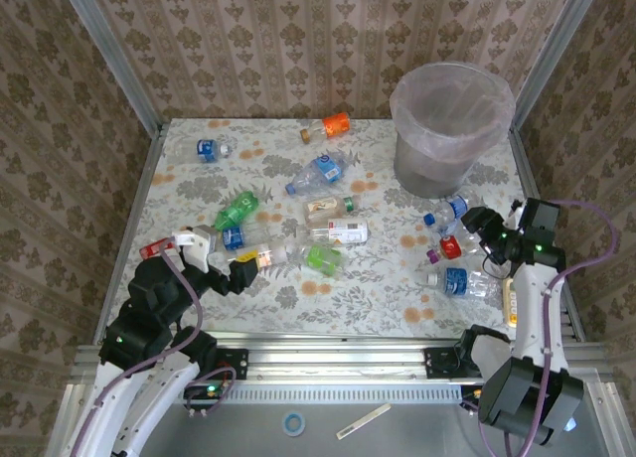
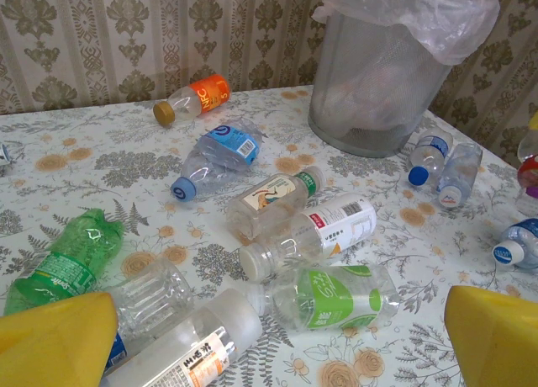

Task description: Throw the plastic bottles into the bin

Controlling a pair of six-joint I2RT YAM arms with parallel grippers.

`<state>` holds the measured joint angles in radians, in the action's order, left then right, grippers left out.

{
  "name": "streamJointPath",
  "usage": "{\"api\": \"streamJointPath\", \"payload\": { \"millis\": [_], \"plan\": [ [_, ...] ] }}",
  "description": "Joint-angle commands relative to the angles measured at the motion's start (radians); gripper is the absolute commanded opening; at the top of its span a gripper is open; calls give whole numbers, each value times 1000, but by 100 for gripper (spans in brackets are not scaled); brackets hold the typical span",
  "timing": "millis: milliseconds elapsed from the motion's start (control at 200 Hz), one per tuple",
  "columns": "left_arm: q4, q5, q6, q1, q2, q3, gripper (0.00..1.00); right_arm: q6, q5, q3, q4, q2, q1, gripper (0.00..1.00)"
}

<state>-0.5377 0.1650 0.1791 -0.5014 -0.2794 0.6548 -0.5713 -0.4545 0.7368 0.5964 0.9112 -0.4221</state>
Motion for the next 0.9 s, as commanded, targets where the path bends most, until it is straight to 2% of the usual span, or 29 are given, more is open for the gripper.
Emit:
{"api": "streamJointPath", "payload": {
  "millis": [0, 465, 725, 895],
  "plan": [
    [12, 18, -20, 8, 17, 17, 100, -20, -83, 55, 41, -59, -6, 56],
    [77, 91, -12, 9, 103, -10, 100, -64, -322, 128, -53, -225, 14, 48],
    [87, 105, -9, 10, 124, -14, 100, -58, -326, 262, -54, -193, 89, 45],
    [92, 97, -1, 10, 140, -15, 100, -29, -239, 354, -39, -152, 231, 44]
  ]
}}
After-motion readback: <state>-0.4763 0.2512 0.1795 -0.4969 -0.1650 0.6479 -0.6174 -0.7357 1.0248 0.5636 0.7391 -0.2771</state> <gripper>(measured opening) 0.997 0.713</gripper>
